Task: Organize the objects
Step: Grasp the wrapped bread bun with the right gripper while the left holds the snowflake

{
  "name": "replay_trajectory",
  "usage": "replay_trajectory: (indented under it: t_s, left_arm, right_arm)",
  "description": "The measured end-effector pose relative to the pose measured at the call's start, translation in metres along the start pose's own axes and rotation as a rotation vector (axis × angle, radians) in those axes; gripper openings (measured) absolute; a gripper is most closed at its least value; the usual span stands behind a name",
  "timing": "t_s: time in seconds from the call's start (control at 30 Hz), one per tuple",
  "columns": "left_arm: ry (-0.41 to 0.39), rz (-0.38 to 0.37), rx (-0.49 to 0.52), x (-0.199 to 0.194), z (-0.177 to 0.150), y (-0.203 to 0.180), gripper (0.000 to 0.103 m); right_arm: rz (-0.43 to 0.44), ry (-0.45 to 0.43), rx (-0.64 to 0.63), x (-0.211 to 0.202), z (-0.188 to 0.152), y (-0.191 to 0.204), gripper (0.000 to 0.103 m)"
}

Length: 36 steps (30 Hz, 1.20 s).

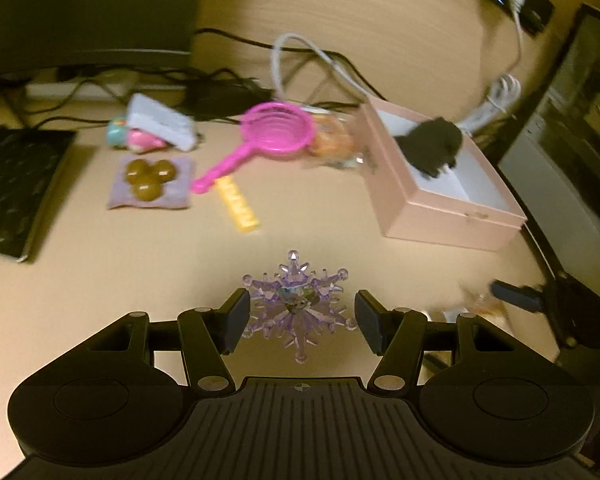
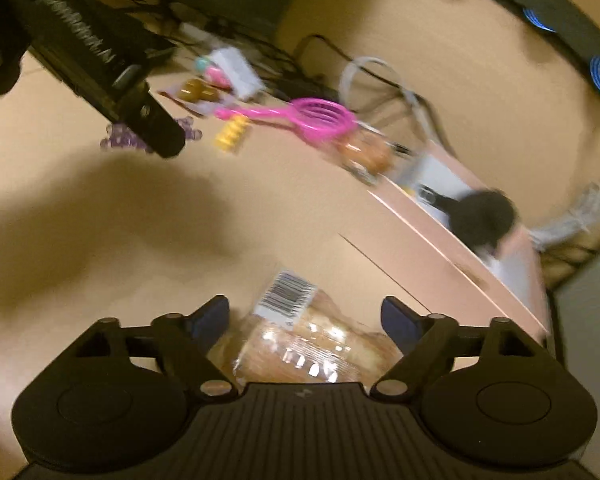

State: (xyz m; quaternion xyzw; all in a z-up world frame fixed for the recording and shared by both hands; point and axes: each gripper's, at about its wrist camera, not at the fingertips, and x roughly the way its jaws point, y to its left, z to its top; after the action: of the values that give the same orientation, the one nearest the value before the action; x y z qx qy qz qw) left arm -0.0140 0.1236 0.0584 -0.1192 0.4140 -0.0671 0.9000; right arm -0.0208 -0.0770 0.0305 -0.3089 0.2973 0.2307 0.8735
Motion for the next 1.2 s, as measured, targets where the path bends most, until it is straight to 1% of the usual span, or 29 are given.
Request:
replay_trajectory:
  t_s: [0.1,0.2,0.3,0.33,0.4,0.43,0.47,0.6,0.7,0.8,0.9,0.97,1.03,1.07,1.13,1.2]
  left_arm:
    - [0.001,-0.031,0.029,0.006,0.002,-0.013,0.063]
    - [0.005,-0.042,0.044,0.011,0.002,-0.022,0.063]
    - [0.014,-0.042,0.053,0.012,0.0,-0.024,0.063]
    - [0.018,-0.039,0.052,0.013,-0.001,-0.023,0.063]
    - [0.025,-0.03,0.042,0.012,-0.003,-0.019,0.063]
    - [0.027,-0.023,0.033,0.012,-0.005,-0.016,0.063]
    - [0.029,-0.016,0.026,0.011,-0.005,-0.014,0.063]
    - [0.032,0.014,-0.008,0.006,-0.007,-0.004,0.063]
    - [0.026,0.028,-0.023,0.001,-0.009,0.0,0.063]
    - [0.026,0.032,-0.024,-0.003,-0.012,0.0,0.063]
    - [0.036,0.034,-0.025,-0.004,-0.017,-0.001,0.063]
    - [0.047,0.034,-0.027,-0.004,-0.021,0.0,0.063]
    - [0.06,0.032,-0.024,-0.005,-0.024,0.0,0.063]
    - [0.063,0.032,-0.02,-0.005,-0.025,0.001,0.063]
    - [0.063,0.033,-0.013,-0.007,-0.025,0.001,0.063]
    - [0.062,0.03,-0.009,-0.009,-0.026,0.0,0.063]
  right_arm:
    - [-0.048,0.031,0.048,-0.008,-0.016,-0.017,0.087]
    - [-0.101,0.061,0.092,-0.012,-0.031,-0.032,0.09]
    - [-0.127,0.088,0.135,-0.014,-0.04,-0.044,0.091]
    - [-0.123,0.094,0.155,-0.016,-0.042,-0.048,0.091]
    - [-0.103,0.098,0.202,-0.022,-0.044,-0.055,0.095]
    - [-0.087,0.094,0.235,-0.026,-0.045,-0.059,0.101]
    - [-0.07,0.088,0.267,-0.029,-0.045,-0.063,0.103]
    - [0.021,0.088,0.384,-0.036,-0.044,-0.077,0.103]
    - [0.061,0.094,0.459,-0.03,-0.043,-0.087,0.103]
    - [0.076,0.11,0.536,-0.022,-0.043,-0.097,0.103]
    - [0.066,0.139,0.606,-0.01,-0.043,-0.103,0.103]
    - [0.086,0.158,0.644,-0.003,-0.043,-0.105,0.103]
    - [0.114,0.177,0.632,0.003,-0.043,-0.103,0.103]
    - [0.113,0.187,0.602,0.005,-0.042,-0.099,0.103]
    - [0.083,0.194,0.521,0.005,-0.042,-0.091,0.103]
    - [0.075,0.196,0.483,0.0,-0.047,-0.088,0.103]
